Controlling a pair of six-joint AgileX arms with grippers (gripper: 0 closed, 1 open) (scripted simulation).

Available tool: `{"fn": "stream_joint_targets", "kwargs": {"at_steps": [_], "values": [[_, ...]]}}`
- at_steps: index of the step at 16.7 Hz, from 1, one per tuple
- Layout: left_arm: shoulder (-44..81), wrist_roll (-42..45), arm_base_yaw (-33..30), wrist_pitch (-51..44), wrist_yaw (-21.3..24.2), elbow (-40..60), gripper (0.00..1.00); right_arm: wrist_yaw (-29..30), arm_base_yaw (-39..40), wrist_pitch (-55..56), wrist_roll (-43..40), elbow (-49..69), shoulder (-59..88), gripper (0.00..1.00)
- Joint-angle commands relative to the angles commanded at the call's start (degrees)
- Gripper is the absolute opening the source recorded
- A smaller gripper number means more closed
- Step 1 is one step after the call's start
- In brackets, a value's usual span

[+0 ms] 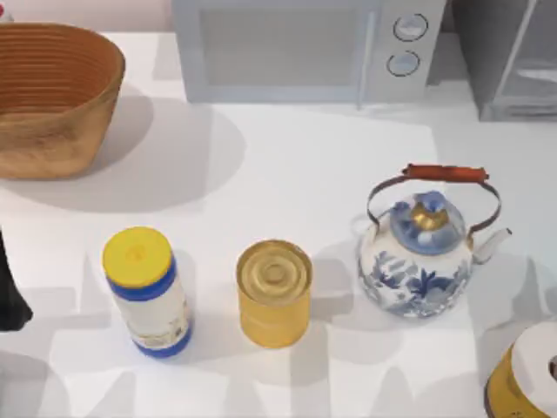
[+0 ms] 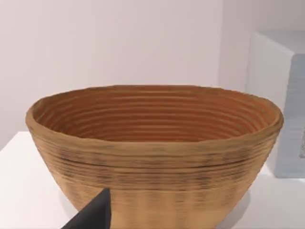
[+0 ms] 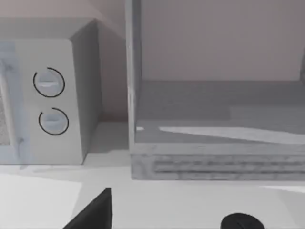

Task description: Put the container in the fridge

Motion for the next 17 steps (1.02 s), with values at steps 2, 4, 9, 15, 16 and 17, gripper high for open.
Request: {"fn": "stream_joint_targets", "kwargs": {"at_steps": [2, 4, 9, 15, 16, 17], "values": [[0.0, 0.0, 0.0, 0.0, 0.0, 0.0, 1.00, 0.0, 0.0, 0.0, 0.0, 0.0, 0.0, 1.00], [0.0, 0.0, 0.0, 0.0, 0.0, 0.0, 1.00, -1.7, -1.1, -0.5, -1.8, 1.0, 1.9, 1.00], [0.0, 0.0, 0.0, 0.0, 0.0, 0.0, 1.00, -13.5, -8.3, -3.8, -15.4, 7.9, 17.1, 1.00], [0.0, 0.0, 0.0, 0.0, 0.0, 0.0, 1.00, -35.0, -21.6, -9.8, -40.7, 20.6, 50.1, 1.00], [0.0, 0.0, 0.0, 0.0, 0.0, 0.0, 1.00, -38.7, -23.9, -10.8, -45.0, 22.8, 56.0, 1.00], [0.0, 0.0, 0.0, 0.0, 0.0, 0.0, 1.00, -42.3, -26.1, -11.8, -49.3, 25.0, 61.8, 1.00]]}}
